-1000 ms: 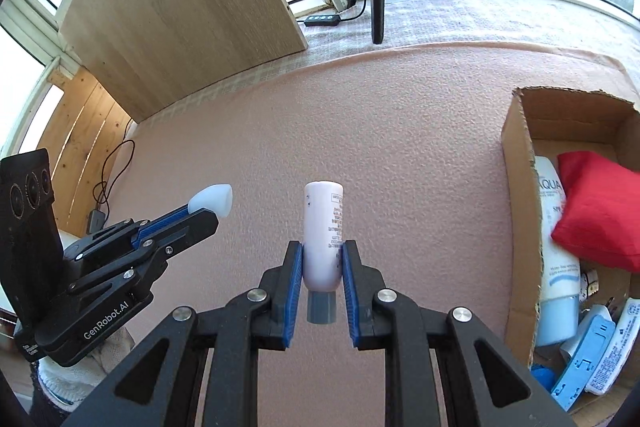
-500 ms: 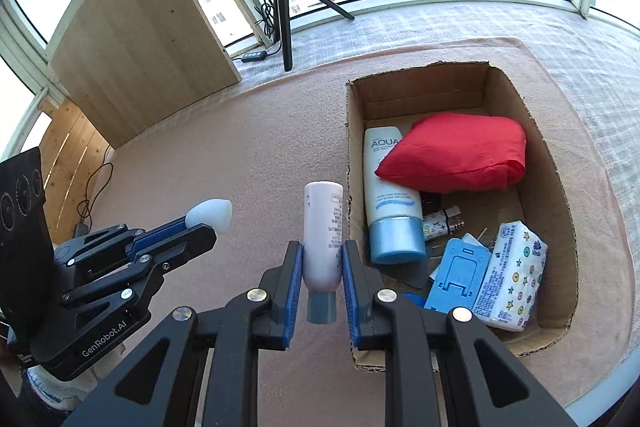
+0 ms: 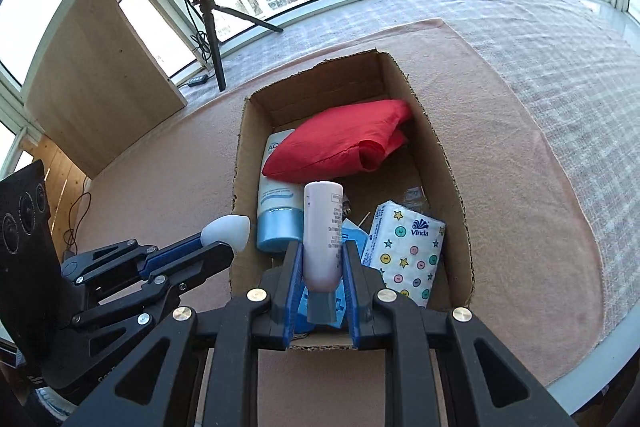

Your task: Organize objects

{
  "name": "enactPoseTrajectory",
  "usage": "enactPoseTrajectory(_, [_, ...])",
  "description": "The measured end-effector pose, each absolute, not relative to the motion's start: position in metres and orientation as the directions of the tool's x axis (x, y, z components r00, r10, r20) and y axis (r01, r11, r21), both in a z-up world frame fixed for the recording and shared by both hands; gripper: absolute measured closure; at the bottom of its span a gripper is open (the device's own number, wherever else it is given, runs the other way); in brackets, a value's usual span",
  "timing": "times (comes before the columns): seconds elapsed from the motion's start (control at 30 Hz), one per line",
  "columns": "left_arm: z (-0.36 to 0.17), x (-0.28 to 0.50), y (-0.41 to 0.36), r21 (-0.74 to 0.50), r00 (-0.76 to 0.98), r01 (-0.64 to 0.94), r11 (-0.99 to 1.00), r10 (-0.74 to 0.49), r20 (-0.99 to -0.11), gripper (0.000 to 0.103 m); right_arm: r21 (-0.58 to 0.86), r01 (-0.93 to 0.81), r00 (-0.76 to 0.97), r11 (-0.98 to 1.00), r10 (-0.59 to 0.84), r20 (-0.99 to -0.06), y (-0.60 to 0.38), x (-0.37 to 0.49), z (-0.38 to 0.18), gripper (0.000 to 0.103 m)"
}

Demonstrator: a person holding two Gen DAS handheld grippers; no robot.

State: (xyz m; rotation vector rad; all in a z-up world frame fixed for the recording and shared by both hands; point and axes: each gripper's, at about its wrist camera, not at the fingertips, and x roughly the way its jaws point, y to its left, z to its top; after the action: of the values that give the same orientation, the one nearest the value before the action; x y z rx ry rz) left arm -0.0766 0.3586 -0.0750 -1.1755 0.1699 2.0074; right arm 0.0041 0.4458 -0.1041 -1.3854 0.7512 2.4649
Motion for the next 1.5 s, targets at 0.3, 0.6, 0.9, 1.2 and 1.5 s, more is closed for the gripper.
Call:
enactPoseTrajectory(0.3, [-0.080, -0.088, 0.374, -0.263, -0.245, -0.680, -0.685, 0.550, -0.798, 0.082, 0.318, -0.431, -0.534, -0.844, -0.045, -0.844, 0.469, 0.001, -0.106, 0.085])
enactPoseTrajectory(0.6, [-0.076, -0.086, 0.366, -0.252, -0.256, -0.674, -0.694, 0.540, -0.802, 0.071, 0.316, -0.440, -0.546, -0.840, -0.030, -0.838, 0.476, 0.002, -0.102, 0.072])
enactPoseTrajectory(0.9, [-0.060, -0.080, 0.320, -0.238, -0.304, -0.644, -0.727, 0.529, -0.793, 0.053, 0.317, -0.425, -0.549, -0.848, -0.037, -0.835, 0.457, -0.001, -0.095, 0.069])
enactPoseTrajectory(1.2, [-0.043, -0.080, 0.239, -0.209, -0.398, -0.549, -0.809, 0.473, -0.786, 0.034, 0.302, -0.376, -0.565, -0.876, -0.041, -0.824, 0.413, -0.012, -0.082, 0.056])
enactPoseTrajectory(1.5, [-0.032, -0.075, 0.153, -0.140, -0.499, -0.421, -0.896, 0.358, -0.789, 0.019, 0.275, -0.322, -0.568, -0.906, -0.047, -0.822, 0.353, -0.033, -0.078, 0.048])
